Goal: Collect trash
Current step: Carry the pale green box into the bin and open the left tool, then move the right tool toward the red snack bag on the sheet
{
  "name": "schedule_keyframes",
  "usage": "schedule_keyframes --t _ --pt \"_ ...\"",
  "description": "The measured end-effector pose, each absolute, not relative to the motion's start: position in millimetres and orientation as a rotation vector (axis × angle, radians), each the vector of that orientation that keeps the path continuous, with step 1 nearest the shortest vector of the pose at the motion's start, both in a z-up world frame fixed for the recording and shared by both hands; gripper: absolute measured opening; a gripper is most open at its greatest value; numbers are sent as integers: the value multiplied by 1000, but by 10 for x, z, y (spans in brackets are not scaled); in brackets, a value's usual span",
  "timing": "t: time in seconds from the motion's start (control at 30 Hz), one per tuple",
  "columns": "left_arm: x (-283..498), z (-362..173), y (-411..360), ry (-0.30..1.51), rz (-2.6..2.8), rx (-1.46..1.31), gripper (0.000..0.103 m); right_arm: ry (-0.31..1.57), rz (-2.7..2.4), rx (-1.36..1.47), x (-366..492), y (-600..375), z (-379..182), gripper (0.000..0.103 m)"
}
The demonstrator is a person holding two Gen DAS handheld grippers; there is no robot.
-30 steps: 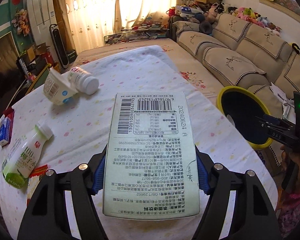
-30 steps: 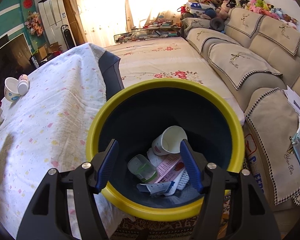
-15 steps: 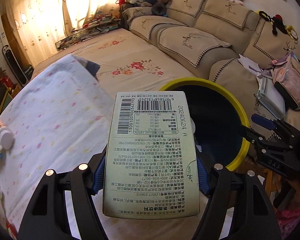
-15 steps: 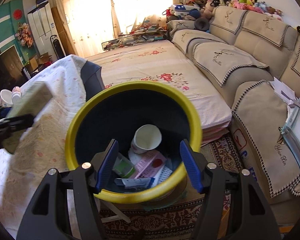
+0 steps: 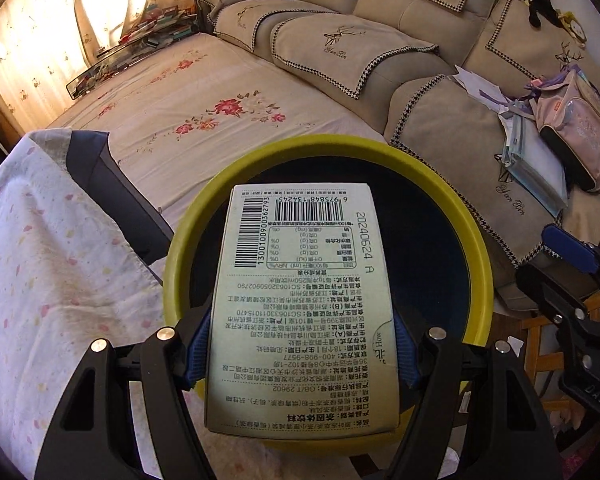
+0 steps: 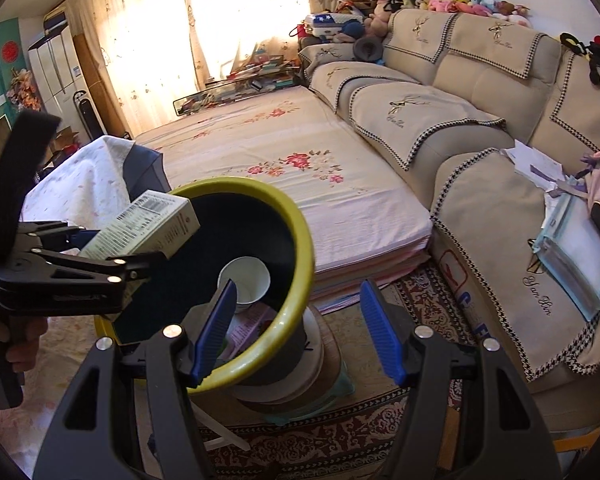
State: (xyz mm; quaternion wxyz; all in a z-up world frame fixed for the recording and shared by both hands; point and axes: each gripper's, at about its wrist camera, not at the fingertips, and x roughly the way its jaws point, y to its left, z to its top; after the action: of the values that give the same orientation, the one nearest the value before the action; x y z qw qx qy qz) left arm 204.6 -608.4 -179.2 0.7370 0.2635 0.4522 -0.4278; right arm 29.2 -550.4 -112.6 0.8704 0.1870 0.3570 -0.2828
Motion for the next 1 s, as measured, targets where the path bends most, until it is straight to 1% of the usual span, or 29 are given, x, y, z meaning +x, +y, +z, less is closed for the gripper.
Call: schedule_keyframes --t 0.03,0.07,0.1,0.23,0.3,0.43,0.67,0.8,1.0 --pt "2049 -1805 -6102 990 -934 577 73 746 -593 392 281 -5503 -1114 62" --pt "2050 -1803 -6102 985 -928 574 80 744 -593 392 283 -5495 -1106 62" --pt "2050 -1773 -6067 974 -921 565 84 742 -592 392 284 -5487 -1094 62" --pt "2015 -1515 -5814 913 -913 516 86 737 -577 377 307 -5411 -1032 63" --pt "1958 -1353 -5590 865 -900 486 91 731 -563 370 333 -5359 -998 63" --pt "1850 -1018 -4913 787 -846 412 98 726 -533 356 414 -5233 -941 64" --pt "1749 -645 -3462 727 -679 260 98 720 -437 312 625 -4841 -825 65" --pt "1702 -553 -2682 706 -555 214 98 722 -367 269 817 -4521 -731 65" --pt "1599 -544 -1434 709 -372 119 98 734 -175 184 1282 -3764 -543 66"
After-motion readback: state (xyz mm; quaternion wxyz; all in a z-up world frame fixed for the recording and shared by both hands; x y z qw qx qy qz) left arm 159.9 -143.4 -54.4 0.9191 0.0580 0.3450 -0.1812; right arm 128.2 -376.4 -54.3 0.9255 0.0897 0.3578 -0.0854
